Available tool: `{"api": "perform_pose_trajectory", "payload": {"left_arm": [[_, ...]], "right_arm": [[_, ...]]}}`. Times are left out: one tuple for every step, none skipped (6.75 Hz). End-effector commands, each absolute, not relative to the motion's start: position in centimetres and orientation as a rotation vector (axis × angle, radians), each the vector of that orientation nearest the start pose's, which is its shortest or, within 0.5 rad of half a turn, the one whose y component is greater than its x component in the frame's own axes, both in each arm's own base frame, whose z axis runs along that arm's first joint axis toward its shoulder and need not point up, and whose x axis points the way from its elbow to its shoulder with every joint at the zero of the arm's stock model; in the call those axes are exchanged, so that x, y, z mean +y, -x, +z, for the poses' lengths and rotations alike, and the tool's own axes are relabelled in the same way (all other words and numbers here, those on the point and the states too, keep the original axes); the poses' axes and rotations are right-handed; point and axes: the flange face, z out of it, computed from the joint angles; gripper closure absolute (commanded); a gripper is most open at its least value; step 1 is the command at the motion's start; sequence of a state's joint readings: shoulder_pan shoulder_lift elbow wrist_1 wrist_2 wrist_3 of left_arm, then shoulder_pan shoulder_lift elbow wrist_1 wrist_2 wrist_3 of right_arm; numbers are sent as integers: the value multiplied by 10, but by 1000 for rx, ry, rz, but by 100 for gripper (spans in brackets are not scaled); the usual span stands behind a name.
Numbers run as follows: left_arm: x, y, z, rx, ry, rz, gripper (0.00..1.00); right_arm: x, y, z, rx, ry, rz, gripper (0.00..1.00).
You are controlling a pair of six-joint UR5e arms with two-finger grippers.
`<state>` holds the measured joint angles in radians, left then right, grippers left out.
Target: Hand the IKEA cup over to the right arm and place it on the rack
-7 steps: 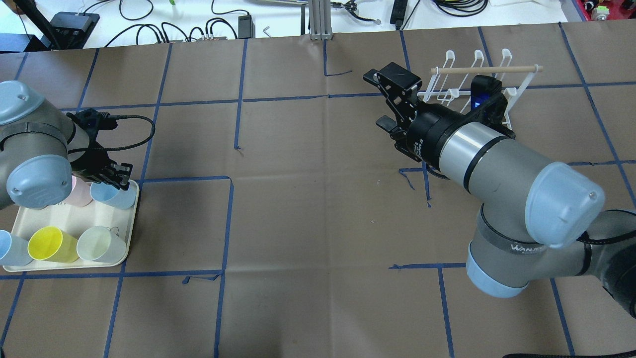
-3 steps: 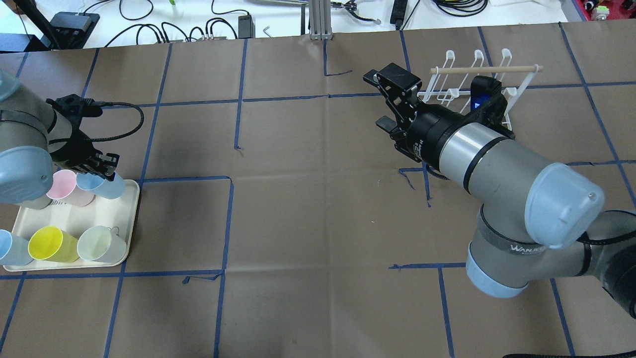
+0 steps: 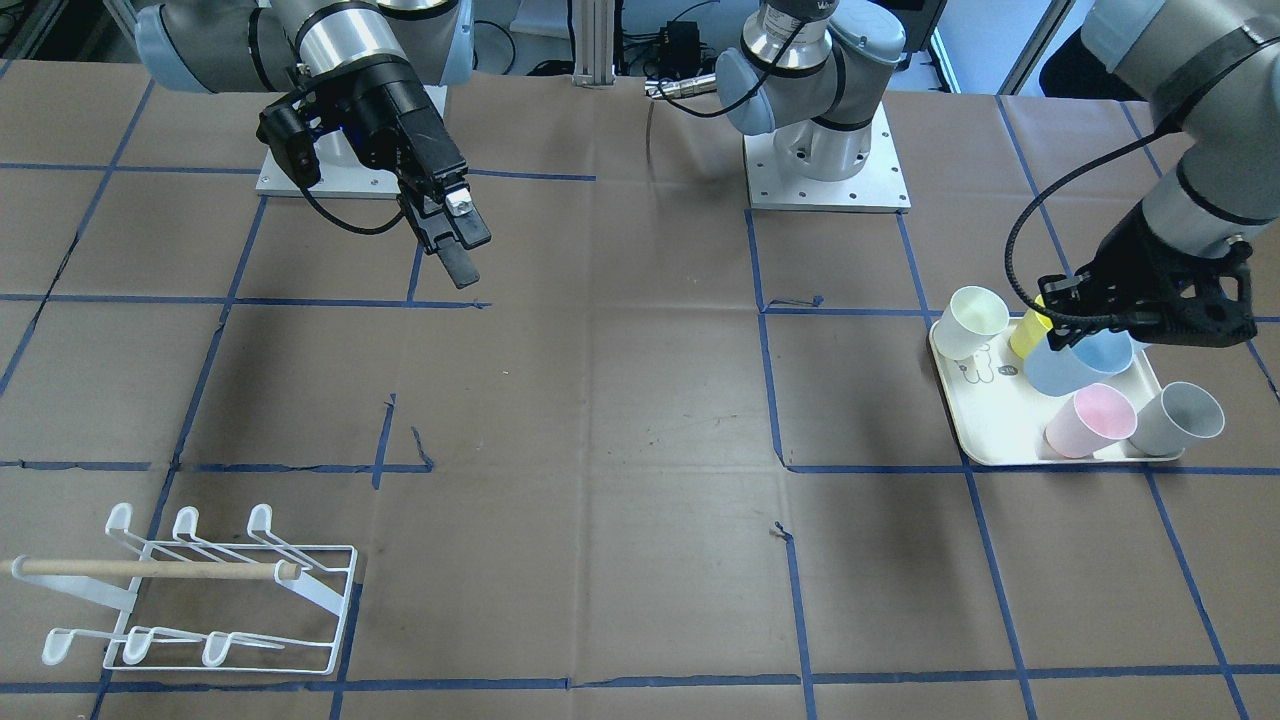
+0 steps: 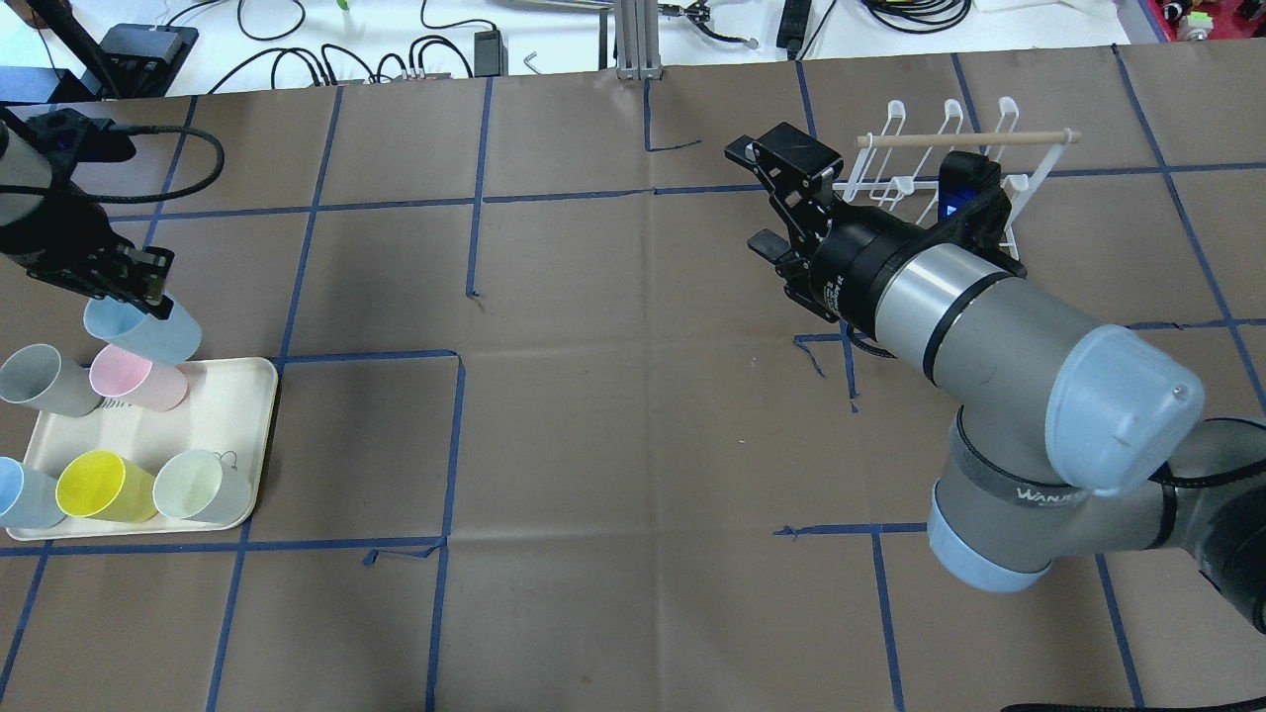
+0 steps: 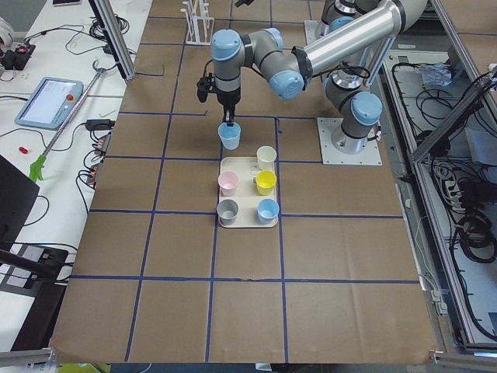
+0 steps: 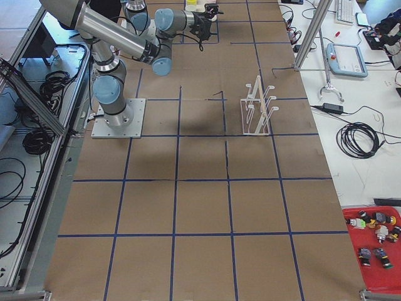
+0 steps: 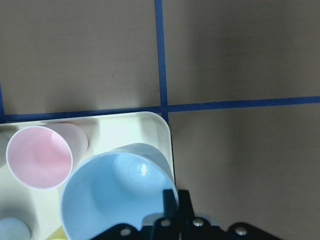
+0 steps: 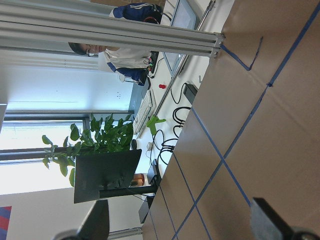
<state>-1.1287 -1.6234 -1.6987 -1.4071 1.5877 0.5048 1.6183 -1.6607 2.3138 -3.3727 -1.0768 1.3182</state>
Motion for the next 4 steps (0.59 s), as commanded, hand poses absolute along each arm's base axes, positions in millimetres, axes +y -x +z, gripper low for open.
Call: {"api": "perform_pose_trajectory", "payload": {"left_arm": [[-526, -97, 452, 3152, -130, 30, 100], [-533, -90, 452, 3136, -264, -15, 100], [-543, -76, 457, 3179, -333, -178, 100], [-549, -63, 465, 3253, -365, -346, 100]], "right_arm": [[-385, -198, 404, 1768, -927, -680, 0], [-385, -198, 404, 1766, -927, -686, 0], [-386, -197, 404, 1764, -932, -688, 0], [-386, -197, 403, 1765, -934, -688, 0]]}}
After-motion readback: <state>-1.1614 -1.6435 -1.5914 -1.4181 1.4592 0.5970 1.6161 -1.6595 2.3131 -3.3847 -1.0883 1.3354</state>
